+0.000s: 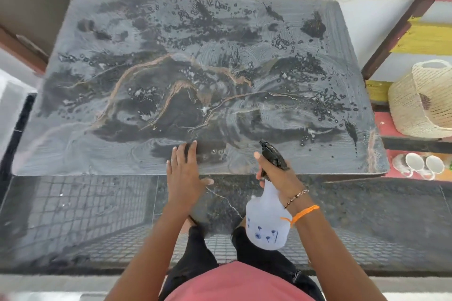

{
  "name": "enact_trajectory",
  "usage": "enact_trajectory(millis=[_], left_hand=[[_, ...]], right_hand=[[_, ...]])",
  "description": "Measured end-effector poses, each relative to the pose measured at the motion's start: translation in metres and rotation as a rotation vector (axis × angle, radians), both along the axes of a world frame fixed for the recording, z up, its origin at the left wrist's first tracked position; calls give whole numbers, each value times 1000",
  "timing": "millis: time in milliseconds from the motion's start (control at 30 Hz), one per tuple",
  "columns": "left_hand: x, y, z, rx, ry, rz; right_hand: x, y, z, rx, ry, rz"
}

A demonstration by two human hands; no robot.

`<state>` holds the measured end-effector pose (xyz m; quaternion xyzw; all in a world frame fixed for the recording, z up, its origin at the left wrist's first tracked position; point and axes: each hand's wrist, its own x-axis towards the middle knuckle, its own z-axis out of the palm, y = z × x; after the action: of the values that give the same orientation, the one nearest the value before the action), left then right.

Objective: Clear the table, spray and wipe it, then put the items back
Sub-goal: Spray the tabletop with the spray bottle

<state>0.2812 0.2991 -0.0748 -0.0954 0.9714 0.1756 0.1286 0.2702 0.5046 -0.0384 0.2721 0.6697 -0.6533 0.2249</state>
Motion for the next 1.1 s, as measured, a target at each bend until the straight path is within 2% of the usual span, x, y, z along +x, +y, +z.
enact_trajectory(millis=[233,367,500,700,900,1000,1100], left_hand=[[20,-88,7,36,27,316],[29,-140,6,55,31,478],[39,-180,1,41,75,535],[53,-226,-9,42,92,598],[61,-243,-14,8,105,544],[60,-244,-11,76,102,552],[55,-240,-6,134,85,573]], right_hand=[[-14,-112,16,6,103,499],[-25,-182,18,33,37,538],[-32,-238,19,11,18,600],[-34,-314,24,5,79,846],[-39,-370,13,86,54,789],[-41,-363,15,-18,-45,727],[-48,-340,13,-62,-58,669]])
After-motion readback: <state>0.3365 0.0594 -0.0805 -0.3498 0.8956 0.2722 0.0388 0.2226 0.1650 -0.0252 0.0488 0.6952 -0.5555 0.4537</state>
